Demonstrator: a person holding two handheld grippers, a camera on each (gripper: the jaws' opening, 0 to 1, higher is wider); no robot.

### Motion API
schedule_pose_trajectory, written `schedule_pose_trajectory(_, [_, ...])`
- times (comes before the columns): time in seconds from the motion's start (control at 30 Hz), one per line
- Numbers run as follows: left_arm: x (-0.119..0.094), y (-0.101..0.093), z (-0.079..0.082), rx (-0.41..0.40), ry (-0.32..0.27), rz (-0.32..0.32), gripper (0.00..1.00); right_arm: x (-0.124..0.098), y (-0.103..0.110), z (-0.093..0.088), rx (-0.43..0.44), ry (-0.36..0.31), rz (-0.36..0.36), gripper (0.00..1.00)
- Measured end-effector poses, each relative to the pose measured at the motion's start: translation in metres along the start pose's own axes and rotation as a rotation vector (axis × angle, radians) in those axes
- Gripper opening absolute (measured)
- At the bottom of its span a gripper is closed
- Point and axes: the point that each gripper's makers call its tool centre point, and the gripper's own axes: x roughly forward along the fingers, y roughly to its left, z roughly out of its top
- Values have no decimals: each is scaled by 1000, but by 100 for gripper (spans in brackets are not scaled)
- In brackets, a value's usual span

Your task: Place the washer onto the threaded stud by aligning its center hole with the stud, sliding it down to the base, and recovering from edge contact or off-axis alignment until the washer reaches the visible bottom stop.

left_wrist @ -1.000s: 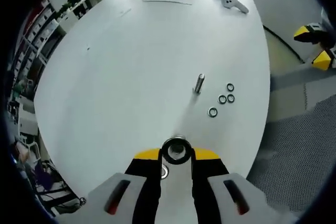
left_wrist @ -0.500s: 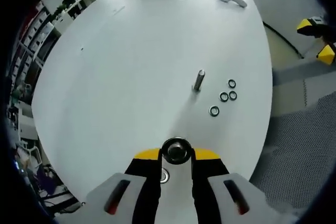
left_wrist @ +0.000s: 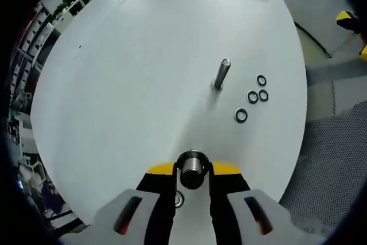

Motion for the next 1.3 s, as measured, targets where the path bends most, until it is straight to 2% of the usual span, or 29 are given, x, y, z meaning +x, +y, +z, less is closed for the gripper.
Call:
schedule_pose_trajectory(0.17, [5, 0, 1, -5, 13, -9, 19, 1, 0, -2, -7, 11, 1, 36])
schedule_pose_trajectory(0.5, [4, 1, 3, -77, -50, -4, 21, 1, 1, -4, -16, 23, 6, 36])
schedule_pose_trajectory(0.6, [4, 3, 4, -110, -93, 27, 32, 1, 1, -4, -22, 24, 2, 36])
schedule_pose_trajectory(0.63, [4, 4, 3, -113, -95, 27, 34, 1, 1, -4, -21, 24, 3, 36])
schedule_pose_trajectory(0.73, [1, 3, -5, -124, -79, 19, 28, 1, 1, -4, -24, 26, 4, 36])
schedule_pose_trajectory(1.0, [-7, 11, -24, -139, -58, 33, 28, 1, 3, -5, -25, 31, 13, 36])
schedule_pose_trajectory(1.3, [-6, 22, -43, -167, -13, 41, 29, 1, 2, -4, -19, 27, 11, 36])
